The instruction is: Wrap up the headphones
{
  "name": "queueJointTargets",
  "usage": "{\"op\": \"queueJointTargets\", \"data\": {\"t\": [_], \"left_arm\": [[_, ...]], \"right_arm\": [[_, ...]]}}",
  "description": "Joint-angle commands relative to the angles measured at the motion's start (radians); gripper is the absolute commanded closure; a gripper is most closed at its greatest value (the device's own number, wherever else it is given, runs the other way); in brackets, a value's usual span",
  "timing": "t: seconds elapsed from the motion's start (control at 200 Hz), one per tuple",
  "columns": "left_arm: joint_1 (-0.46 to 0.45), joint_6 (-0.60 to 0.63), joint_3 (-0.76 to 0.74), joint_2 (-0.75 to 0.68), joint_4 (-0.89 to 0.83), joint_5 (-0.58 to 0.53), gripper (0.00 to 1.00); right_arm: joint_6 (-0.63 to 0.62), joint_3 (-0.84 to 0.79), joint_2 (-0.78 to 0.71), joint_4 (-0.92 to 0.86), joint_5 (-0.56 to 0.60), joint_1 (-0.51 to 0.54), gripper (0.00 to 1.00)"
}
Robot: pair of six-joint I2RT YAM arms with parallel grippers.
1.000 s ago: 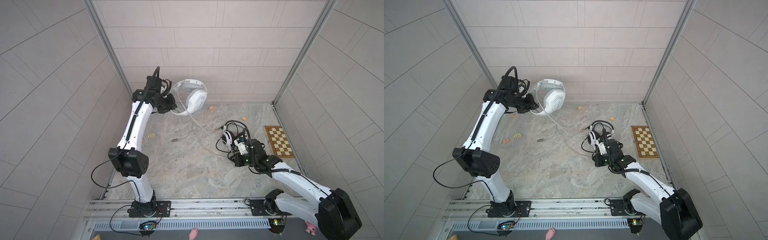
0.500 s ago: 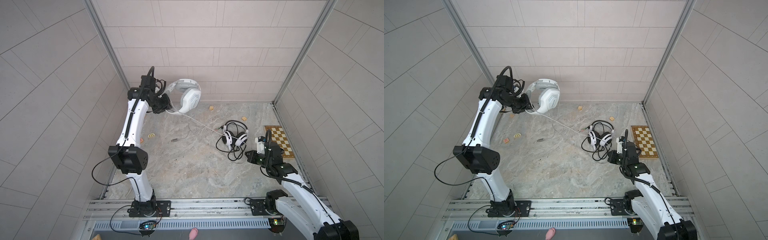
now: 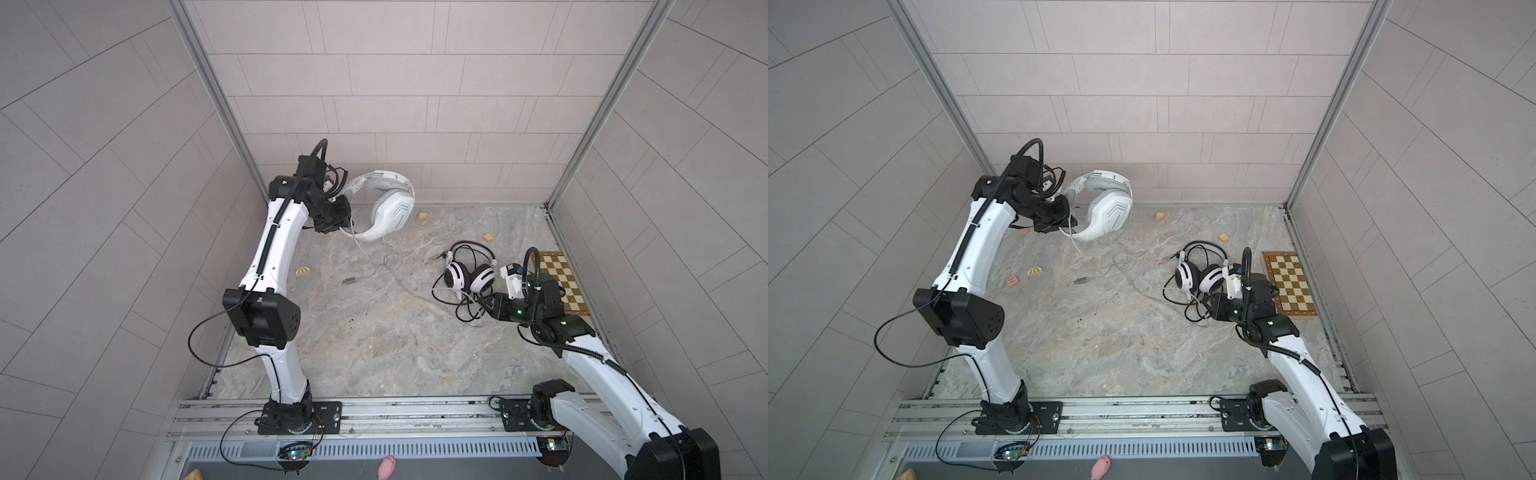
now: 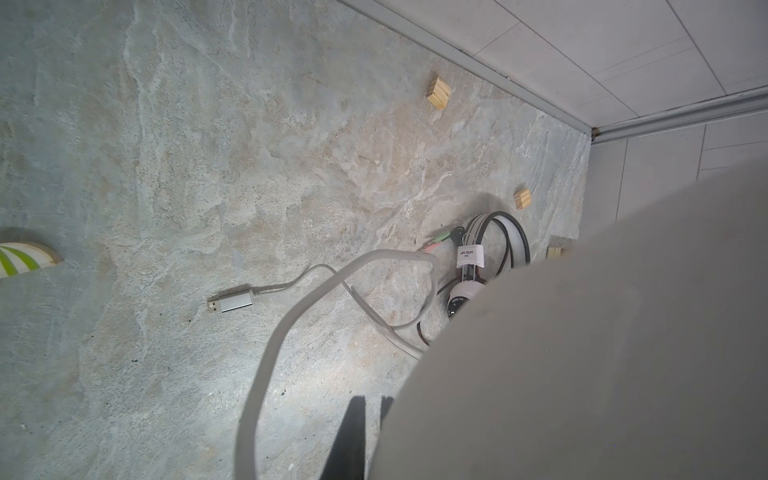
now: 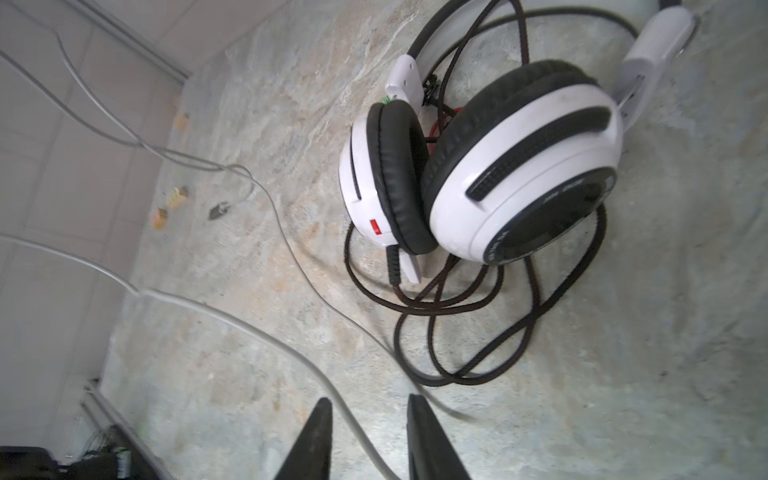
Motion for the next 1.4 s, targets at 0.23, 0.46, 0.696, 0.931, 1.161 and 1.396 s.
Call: {"op": "queueJointTargets", "data": {"t": [0.23, 0.46, 0.696, 0.931, 1.161, 1.396], "left_arm": [[-0.127, 0.105, 0.044, 0.009, -0.109, -0.067, 1.00], [-0.181, 0.167, 0.025, -0.003, -0.153, -0.162, 1.00], [-0.182, 0.187, 0.031, -0.037, -0.177, -0.083, 1.00], [-0.183, 0.219, 0.012, -0.070, -0.186, -0.041, 1.00], [-0.183, 0.212, -0.010, -0.092, -0.172, -0.030, 1.00], [-0.183, 0.205, -0.015, -0.095, -0.167, -0.016, 1.00]], "right_arm": [[-0.059, 0.127, 0.018, 0.007, -0.065, 0.077, 0.52], [-0.098, 0.254, 0.045, 0.024, -0.045, 0.247, 0.51], [-0.004, 0.237, 0.282, 0.301, -0.136, 0.154, 0.46], [0.083, 0.379, 0.606, 0.615, -0.383, 0.228, 0.43], [0.084, 0.479, 0.720, 0.667, -0.466, 0.329, 0.40], [0.100, 0.546, 0.821, 0.681, -0.416, 0.380, 0.38]]}}
